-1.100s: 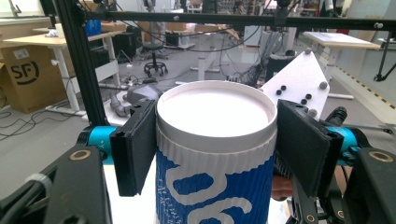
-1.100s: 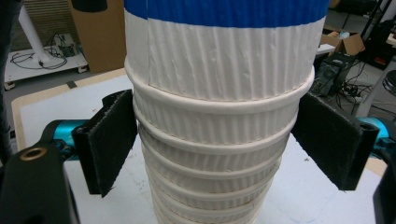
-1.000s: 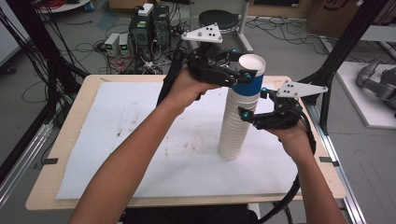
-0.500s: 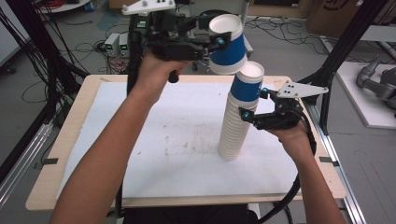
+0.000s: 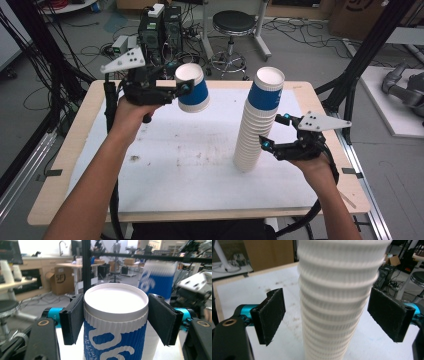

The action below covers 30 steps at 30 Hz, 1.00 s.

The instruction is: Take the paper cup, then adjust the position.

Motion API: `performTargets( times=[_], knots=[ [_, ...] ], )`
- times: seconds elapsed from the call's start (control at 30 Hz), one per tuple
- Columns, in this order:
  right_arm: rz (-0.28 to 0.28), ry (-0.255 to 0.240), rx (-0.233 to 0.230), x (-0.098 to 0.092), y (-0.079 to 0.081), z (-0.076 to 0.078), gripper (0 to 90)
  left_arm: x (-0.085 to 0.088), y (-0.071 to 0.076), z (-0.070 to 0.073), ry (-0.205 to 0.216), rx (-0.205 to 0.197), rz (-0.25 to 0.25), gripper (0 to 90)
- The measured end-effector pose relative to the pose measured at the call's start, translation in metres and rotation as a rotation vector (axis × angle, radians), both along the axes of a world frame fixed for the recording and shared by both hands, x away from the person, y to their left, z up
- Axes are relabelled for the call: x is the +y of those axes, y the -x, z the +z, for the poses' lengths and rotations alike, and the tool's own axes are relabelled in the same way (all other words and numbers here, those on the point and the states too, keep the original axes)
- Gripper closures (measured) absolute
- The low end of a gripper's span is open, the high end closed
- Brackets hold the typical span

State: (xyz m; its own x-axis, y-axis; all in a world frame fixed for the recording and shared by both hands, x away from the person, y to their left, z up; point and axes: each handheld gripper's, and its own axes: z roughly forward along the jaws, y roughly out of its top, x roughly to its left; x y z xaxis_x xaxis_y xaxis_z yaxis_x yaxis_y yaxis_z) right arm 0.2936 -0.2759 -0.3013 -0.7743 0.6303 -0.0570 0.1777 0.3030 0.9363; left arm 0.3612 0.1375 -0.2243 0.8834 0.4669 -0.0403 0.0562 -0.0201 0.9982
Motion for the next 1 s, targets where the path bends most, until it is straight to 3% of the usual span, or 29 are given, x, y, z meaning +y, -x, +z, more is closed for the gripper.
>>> performTargets(
  times=[0.13,0.27,0.47,0.6,0.77,1.0],
  knots=[
    [0.011,0.007,0.0,-0.002,0.006,-0.01,14.9,0.014,0.005,-0.032,-0.025,0.004,0.022,31.7],
    [0.002,0.02,0.009,-0.004,0.018,-0.025,14.9,0.022,0.01,-0.053,-0.036,0.028,0.039,31.6],
    [0.002,0.028,0.008,-0.001,0.037,-0.033,14.9,0.033,0.016,-0.078,-0.032,0.069,0.045,31.5],
    [0.043,0.041,0.009,0.014,0.04,-0.033,14.9,0.037,0.02,-0.085,-0.029,0.092,0.057,31.5],
    [0.098,0.033,0.012,0.035,0.035,-0.034,14.9,0.039,0.025,-0.083,-0.046,0.088,0.059,31.4],
    [0.132,0.019,0.012,0.053,0.03,-0.034,14.8,0.044,0.029,-0.083,-0.071,0.089,0.068,31.4]
  ],
)
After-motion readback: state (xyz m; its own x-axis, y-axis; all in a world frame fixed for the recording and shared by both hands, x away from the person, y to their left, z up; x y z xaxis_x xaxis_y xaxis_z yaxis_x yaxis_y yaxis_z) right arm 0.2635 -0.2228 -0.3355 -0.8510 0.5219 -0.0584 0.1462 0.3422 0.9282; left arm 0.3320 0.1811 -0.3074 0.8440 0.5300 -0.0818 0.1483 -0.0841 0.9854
